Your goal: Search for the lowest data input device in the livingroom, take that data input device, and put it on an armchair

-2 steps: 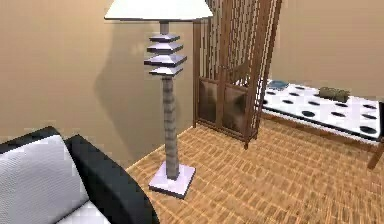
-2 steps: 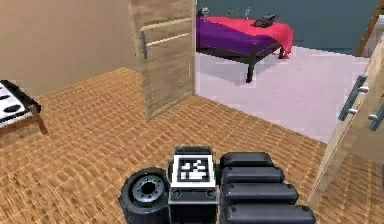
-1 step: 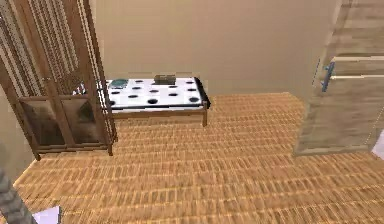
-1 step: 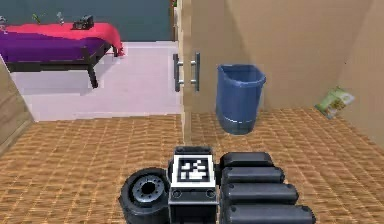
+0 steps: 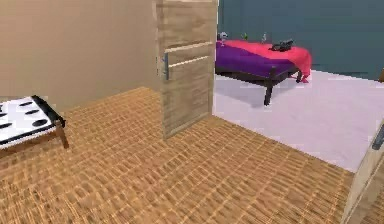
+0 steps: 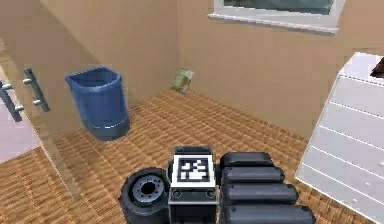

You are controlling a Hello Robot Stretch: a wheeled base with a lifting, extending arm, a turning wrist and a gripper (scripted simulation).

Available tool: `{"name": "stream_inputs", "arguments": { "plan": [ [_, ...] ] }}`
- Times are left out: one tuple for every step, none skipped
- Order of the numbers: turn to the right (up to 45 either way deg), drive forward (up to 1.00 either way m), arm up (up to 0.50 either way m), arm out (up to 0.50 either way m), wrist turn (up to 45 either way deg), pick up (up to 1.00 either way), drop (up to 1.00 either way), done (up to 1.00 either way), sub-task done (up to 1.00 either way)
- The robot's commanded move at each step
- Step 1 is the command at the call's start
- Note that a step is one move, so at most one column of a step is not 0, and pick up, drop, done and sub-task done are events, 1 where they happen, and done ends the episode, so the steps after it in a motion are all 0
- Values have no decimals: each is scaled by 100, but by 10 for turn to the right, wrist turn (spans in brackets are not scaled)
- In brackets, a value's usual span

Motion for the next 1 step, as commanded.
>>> {"name": "stream_inputs", "arguments": {
  "plan": [
    [450,0,0,0,0,0,0,0,0]
  ]
}}
